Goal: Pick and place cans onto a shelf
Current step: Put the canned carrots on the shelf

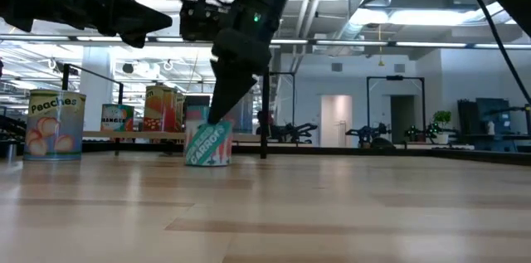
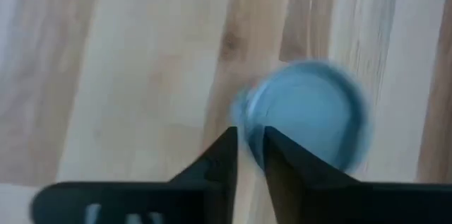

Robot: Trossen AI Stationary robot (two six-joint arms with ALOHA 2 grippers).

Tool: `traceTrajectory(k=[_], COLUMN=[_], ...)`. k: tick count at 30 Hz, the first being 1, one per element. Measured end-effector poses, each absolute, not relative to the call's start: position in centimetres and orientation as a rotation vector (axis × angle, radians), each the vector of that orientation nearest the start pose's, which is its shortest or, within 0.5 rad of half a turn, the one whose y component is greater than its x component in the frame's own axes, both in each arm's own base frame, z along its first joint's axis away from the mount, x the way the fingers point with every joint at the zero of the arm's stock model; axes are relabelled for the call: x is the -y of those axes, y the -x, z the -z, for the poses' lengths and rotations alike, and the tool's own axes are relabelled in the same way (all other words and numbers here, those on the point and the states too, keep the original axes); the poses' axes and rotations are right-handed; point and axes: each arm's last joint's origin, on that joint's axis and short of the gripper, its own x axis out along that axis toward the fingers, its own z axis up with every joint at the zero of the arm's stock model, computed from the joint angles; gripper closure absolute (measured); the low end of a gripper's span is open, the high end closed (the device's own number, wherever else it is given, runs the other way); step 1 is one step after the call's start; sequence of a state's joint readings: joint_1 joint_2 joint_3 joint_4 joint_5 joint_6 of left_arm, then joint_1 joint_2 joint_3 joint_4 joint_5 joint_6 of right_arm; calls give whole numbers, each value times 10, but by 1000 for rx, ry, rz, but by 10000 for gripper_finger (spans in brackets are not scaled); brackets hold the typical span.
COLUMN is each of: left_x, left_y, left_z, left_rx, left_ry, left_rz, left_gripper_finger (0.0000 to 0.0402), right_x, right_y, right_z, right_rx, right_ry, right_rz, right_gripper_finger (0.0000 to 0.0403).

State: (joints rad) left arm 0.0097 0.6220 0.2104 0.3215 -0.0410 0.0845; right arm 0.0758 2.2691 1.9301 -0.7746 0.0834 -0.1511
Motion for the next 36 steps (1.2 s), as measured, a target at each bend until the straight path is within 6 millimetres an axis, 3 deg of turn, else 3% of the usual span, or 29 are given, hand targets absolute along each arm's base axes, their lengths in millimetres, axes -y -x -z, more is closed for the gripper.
traceTrajectory(k=[3,6,11,15,22,30,36], left_x=[-3,-2,-2,-2,4,15,24], left_y=[-150,-150,-150,-150,-159,-200,-234], left_z=[-205,-205,-203,-203,-194,-204,-204], left_rx=[-94,-98,-119,-118,-192,-314,-512], left_ry=[-85,-85,-83,-81,-53,-55,-42], left_rz=[-47,-39,-35,-16,19,36,31], left_gripper_finger=[401,400,400,400,401,401,401], right_x=[-40,-50,-71,-74,-53,-10,11], right_y=[-476,-465,-442,-424,-380,-314,-277], right_z=[-210,-234,-259,-249,-216,-209,-214], right_rx=[-1093,-1071,-980,-838,-534,-316,-280], right_ry=[250,290,357,314,249,171,155], right_rz=[-102,-77,-111,-170,-115,19,94], right_gripper_finger=[280,275,333,392,386,389,398])
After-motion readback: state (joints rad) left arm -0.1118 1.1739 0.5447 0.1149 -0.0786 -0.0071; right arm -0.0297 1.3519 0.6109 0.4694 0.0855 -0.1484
